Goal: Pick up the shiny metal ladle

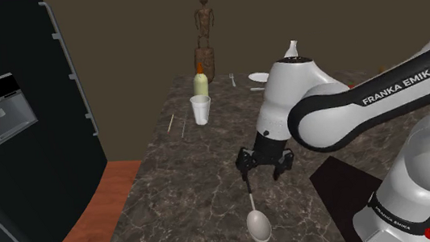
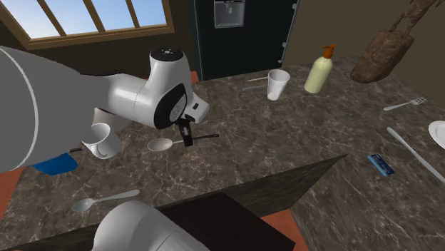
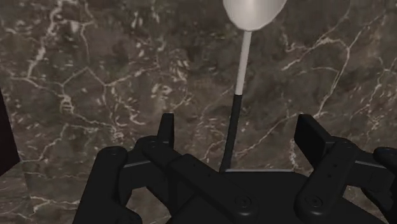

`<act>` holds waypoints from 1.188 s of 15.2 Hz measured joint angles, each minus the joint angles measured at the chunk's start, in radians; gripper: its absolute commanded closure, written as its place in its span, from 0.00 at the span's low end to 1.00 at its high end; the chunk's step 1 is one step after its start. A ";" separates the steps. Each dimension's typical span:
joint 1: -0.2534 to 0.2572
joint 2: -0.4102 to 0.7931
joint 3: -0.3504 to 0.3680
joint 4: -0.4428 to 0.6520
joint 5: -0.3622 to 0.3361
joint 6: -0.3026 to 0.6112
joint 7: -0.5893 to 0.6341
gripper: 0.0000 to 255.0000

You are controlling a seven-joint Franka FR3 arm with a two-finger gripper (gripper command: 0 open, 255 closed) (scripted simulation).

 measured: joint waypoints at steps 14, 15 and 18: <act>-0.092 0.277 0.162 0.003 -0.042 0.281 0.124 1.00; -0.092 0.277 0.162 0.003 -0.042 0.282 0.124 1.00; -0.092 0.278 0.162 0.004 -0.042 0.282 0.124 1.00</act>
